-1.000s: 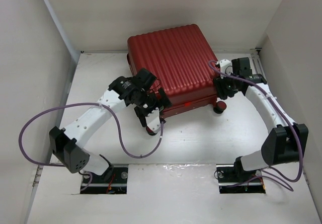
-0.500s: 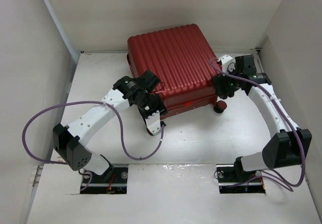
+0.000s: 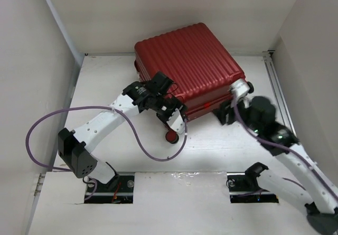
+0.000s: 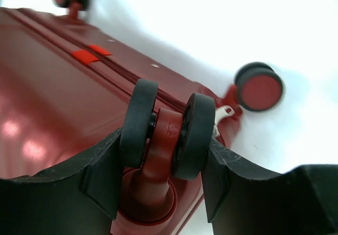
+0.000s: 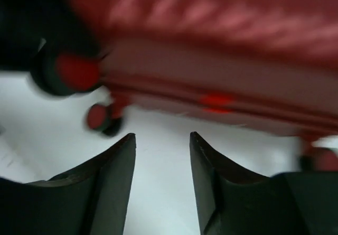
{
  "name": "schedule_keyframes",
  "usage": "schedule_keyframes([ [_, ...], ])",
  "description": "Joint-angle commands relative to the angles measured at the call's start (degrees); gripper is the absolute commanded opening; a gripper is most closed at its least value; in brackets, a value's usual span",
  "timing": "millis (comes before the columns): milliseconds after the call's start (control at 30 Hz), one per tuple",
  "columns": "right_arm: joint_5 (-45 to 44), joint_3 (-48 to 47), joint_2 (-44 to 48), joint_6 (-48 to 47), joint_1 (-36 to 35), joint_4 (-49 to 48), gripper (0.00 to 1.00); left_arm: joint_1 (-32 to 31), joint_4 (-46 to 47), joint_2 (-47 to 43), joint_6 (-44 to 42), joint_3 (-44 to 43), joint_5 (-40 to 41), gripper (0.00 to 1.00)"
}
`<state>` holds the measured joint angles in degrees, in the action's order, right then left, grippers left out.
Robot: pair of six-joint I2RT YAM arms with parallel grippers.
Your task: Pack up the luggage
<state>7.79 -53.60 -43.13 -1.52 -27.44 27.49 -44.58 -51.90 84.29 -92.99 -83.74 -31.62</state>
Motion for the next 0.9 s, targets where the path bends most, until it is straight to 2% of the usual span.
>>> schedule_keyframes([
  [0, -4.17, 11.48, -2.66, 13.09, -15.93, -16.1, 0.5, 1.25, 19.08, -6.24, 21.7, -2.48, -5.92, 0.0],
  [33, -6.19, 13.85, -2.66, 13.82, -19.89, -25.37, 0.48, 1.25, 21.03, -6.77, 23.63, -1.78, -4.78, 0.0],
  [100, -14.7, 20.6, -2.66, 14.96, -30.24, -35.0, 0.39, -0.15, 24.29, -7.55, 28.71, -0.55, -1.7, 0.0],
  [167, -22.42, 23.88, -4.14, 14.97, -34.15, -45.09, 0.34, -1.03, 26.67, -7.56, 30.58, 0.07, 0.49, 0.0],
  [233, -24.31, 27.84, -6.59, 14.97, -35.05, -50.92, 0.32, -2.26, 27.28, -7.56, 32.68, 0.07, 1.29, 0.0],
  [267, -24.32, 29.16, -7.48, 14.97, -35.05, -57.39, 0.31, -2.27, 27.29, -7.56, 33.48, 0.07, 1.29, 0.0],
  [400, -21.24, 32.86, -12.05, 14.97, -33.64, -71.04, 0.38, -2.8, 27.82, -7.56, 34.54, -0.45, 1.91, 0.0],
  [433, -24.46, 35.12, -17.19, 16.27, -33.64, -79.08, 0.58, -2.8, 28.95, -7.56, 35.24, 0.15, 1.91, 0.0],
  [533, -26.85, 35.85, -22.14, 17.6, -33.64, -82.14, 0.62, -2.8, 29.48, -7.56, 35.94, 0.16, 1.91, 0.0],
  [700, -29.85, 37.78, -28.22, 18.31, -33.03, -93.83, 0.59, -3.32, 30.63, -7.56, 37.53, 0.16, 2.44, 0.0],
  [867, -31.96, 37.08, -29.37, 19.71, -33.03, -90.94, 0.56, -3.32, 31.16, -7.56, 37.53, -0.37, 2.96, 0.0],
])
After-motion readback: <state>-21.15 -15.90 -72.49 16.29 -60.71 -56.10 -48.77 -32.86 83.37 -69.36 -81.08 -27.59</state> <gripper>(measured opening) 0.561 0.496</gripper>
